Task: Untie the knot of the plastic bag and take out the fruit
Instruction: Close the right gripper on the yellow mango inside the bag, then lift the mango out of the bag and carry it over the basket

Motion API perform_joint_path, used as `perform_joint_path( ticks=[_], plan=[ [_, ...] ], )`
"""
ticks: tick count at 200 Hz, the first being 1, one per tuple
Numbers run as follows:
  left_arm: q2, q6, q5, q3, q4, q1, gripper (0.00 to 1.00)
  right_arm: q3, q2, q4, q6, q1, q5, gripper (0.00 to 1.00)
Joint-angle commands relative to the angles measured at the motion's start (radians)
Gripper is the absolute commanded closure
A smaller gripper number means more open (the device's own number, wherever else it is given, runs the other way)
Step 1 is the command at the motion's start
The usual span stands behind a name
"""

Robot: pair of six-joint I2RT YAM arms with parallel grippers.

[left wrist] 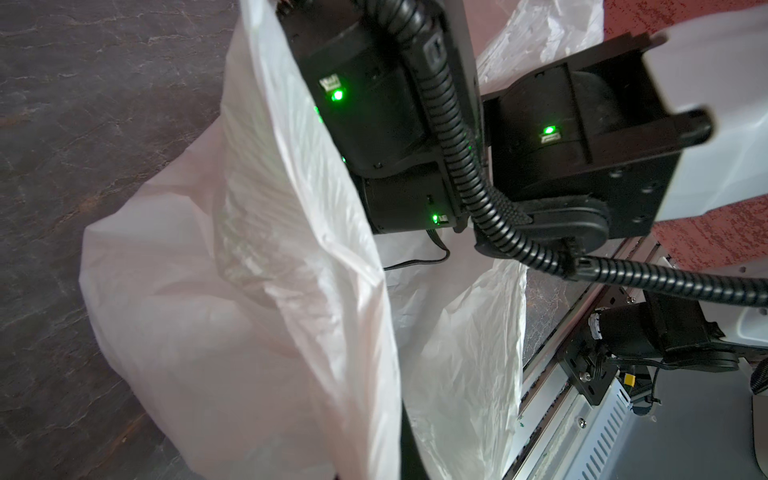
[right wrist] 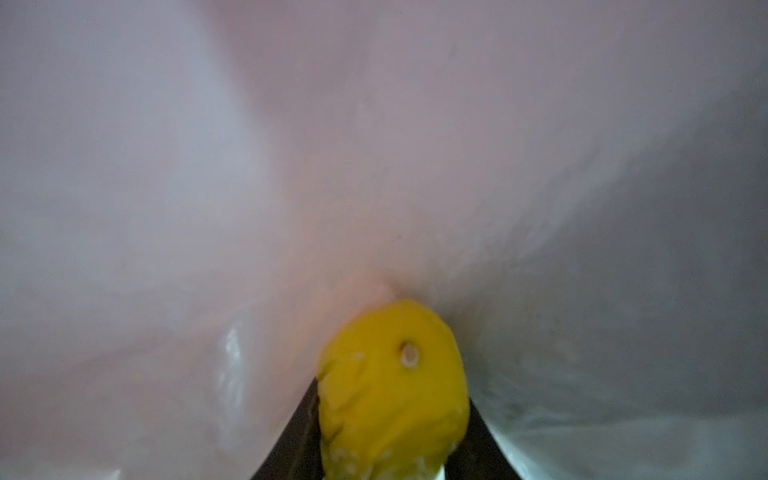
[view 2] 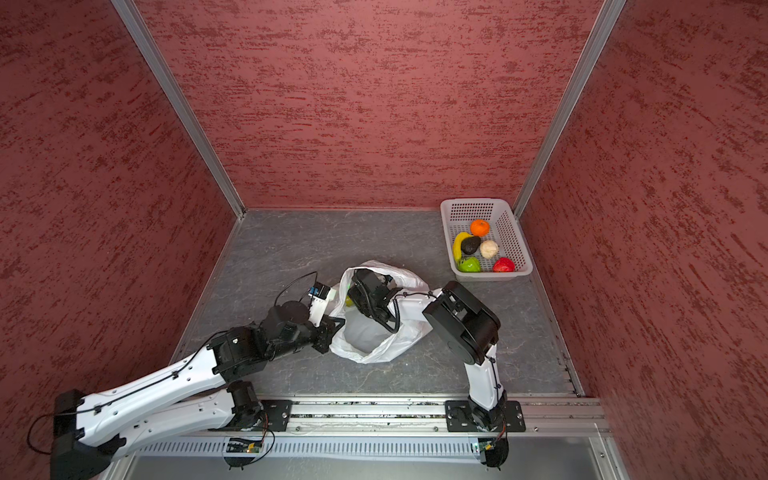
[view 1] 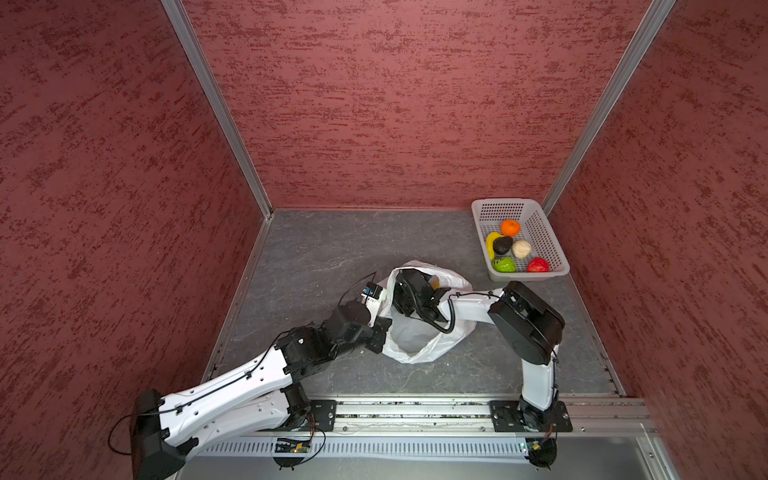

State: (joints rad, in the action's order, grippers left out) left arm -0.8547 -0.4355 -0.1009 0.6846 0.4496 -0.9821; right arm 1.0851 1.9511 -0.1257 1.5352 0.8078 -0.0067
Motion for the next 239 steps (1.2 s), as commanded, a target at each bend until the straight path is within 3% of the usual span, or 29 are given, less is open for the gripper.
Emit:
perform_joint_path(
  ticks=[1, 94, 143, 172, 239],
  plan=[
    [0.008, 0.013, 0.007, -0.010, -0.006, 0.012, 1.00, 0.007, -0.068, 0.064, -0.004, -0.002, 0.006, 0.77],
    [-0.004, 0.023, 0.006, 0.003, -0.033, 0.061, 1.00, -0.068, -0.262, 0.277, -0.320, 0.026, -0.076, 0.77],
    [0.000, 0.021, 0.006, 0.003, -0.031, 0.064, 1.00, -0.047, -0.378, 0.442, -0.481, 0.079, 0.023, 0.79],
    [0.000, 0.019, 0.007, 0.003, -0.030, 0.062, 1.00, -0.086, -0.452, 0.452, -0.500, 0.108, 0.107, 0.79],
    [-0.029, 0.035, -0.008, 0.021, -0.039, 0.066, 1.00, -0.041, -0.581, 0.603, -0.562, 0.160, 0.149, 0.80]
  ],
)
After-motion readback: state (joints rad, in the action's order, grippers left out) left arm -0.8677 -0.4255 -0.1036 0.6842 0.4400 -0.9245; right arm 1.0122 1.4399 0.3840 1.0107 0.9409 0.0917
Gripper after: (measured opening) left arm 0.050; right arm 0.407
